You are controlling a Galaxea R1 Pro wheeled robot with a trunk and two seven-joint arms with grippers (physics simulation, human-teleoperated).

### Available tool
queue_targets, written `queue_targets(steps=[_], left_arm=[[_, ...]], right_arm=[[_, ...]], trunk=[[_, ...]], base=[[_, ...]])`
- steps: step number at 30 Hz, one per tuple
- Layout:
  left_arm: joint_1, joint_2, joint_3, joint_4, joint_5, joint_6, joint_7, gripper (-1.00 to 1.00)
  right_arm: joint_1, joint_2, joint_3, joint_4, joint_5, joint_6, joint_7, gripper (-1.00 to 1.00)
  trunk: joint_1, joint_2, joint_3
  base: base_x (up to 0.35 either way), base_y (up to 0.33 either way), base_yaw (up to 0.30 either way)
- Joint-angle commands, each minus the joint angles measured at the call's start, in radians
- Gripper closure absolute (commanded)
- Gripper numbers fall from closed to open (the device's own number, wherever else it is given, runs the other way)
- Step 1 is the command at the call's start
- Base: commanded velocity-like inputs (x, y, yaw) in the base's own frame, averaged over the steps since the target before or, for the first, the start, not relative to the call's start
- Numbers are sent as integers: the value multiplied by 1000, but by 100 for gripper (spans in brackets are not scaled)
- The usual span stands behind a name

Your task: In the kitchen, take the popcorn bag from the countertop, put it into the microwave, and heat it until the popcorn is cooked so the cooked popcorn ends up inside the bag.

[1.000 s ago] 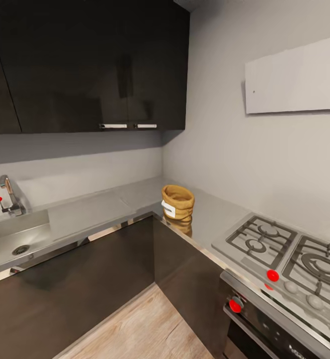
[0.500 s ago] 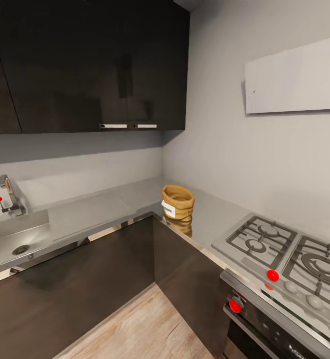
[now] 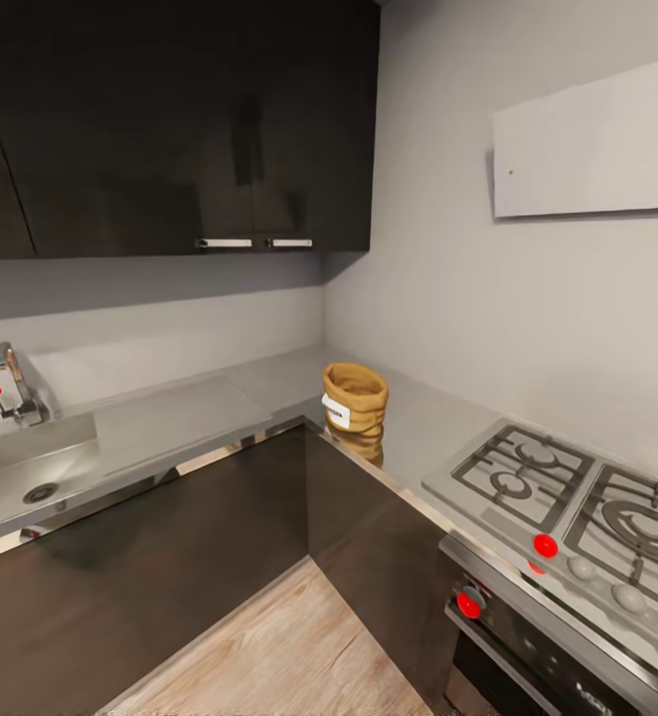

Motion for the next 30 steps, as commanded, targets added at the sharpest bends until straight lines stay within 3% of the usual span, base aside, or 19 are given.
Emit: queue_targets(steps=[1, 30], left_arm=[[0, 0, 1, -1, 3, -1, 1, -100], [0, 0, 1, -1, 3, -1, 1, -100]], right_arm=[[-1, 0, -8, 1, 9, 2, 2, -100], [-1, -1, -10, 1, 15, -11, 4, -100]], trunk=[[0, -1, -3], [0, -1, -50]], base=[[0, 0, 0], [0, 0, 0]])
